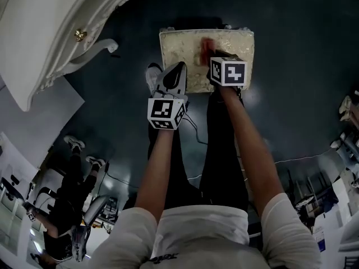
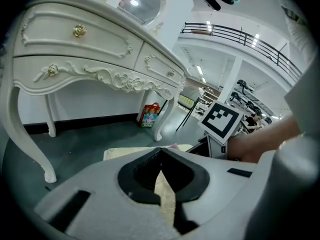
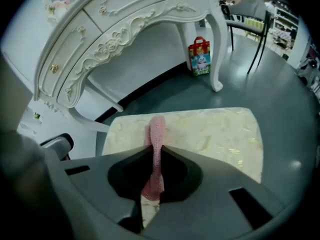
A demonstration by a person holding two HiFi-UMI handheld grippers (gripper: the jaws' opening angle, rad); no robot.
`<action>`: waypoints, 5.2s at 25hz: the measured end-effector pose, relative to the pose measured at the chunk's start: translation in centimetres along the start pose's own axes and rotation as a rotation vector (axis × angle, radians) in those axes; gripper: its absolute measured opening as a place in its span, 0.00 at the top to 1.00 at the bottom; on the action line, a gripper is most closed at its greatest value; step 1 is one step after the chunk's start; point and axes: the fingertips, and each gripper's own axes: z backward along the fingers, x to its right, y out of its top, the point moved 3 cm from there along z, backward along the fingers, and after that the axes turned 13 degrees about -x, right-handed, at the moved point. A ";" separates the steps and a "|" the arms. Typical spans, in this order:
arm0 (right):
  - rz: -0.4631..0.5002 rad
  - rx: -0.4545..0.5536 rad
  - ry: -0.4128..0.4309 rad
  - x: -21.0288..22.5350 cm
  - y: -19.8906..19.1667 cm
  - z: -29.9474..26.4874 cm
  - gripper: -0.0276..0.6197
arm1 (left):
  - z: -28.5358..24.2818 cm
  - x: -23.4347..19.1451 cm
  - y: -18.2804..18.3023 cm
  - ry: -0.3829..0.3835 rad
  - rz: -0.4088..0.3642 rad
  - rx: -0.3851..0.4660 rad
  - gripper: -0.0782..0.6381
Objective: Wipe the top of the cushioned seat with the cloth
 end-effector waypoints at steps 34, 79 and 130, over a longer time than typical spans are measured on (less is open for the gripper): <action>0.020 0.033 0.179 -9.9 -0.5 -2.4 0.92 | 3.6 -6.8 -1.9 0.100 0.059 0.000 0.87; -0.151 0.087 -0.083 12.3 -6.0 5.7 0.92 | -4.1 6.7 -1.6 -0.048 -0.051 -0.048 0.87; -0.019 0.010 0.018 2.6 -7.4 1.1 0.92 | -0.5 1.9 -3.9 0.023 0.000 -0.034 0.87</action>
